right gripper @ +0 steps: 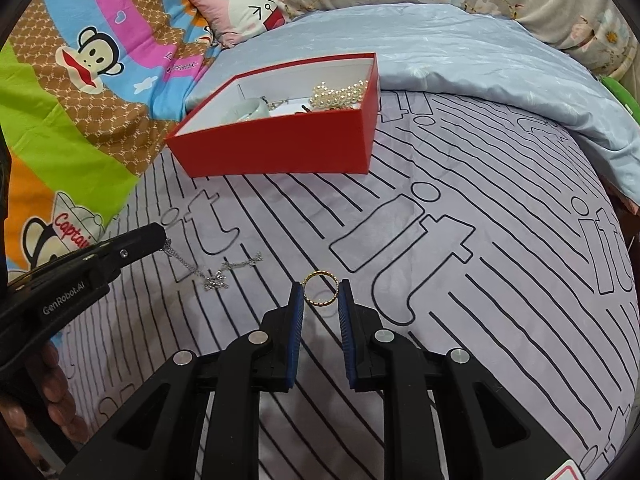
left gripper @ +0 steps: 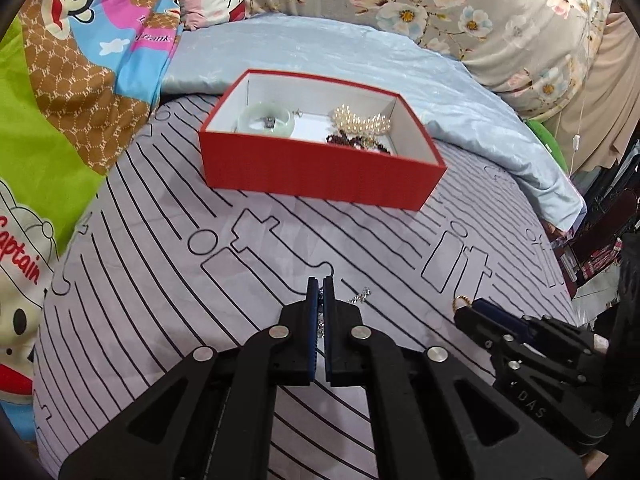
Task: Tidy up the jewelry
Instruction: 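Carry the silver chain and gold ring with both grippers into the red box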
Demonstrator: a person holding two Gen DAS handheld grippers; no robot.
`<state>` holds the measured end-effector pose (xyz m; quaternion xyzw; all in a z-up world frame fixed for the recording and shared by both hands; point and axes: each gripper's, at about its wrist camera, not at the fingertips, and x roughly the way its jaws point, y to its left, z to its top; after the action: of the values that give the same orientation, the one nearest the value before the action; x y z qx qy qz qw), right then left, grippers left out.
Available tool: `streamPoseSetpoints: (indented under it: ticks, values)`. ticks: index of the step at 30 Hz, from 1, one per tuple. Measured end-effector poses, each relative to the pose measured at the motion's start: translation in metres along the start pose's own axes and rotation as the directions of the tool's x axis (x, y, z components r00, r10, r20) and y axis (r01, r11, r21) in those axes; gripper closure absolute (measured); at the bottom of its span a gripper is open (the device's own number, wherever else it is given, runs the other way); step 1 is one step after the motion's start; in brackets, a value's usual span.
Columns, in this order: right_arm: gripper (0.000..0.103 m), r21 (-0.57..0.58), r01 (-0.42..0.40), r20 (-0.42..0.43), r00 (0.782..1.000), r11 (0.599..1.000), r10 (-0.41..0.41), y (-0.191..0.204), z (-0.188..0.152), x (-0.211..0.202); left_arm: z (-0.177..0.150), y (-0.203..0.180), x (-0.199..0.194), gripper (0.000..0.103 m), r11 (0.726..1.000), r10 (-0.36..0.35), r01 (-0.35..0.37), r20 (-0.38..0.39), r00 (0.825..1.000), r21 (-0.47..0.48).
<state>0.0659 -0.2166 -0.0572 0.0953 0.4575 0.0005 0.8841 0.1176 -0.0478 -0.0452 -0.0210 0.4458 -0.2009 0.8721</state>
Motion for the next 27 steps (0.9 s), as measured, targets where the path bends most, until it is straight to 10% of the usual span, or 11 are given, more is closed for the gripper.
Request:
streamPoseSetpoints:
  ticks: [27]
  values:
    - [0.087,-0.126,-0.053,0.151,0.986,0.991,0.072,0.043,0.129,-0.048,0.165,-0.023,-0.103,0.102,0.996,-0.019,-0.010,0.319,0.948,0.090]
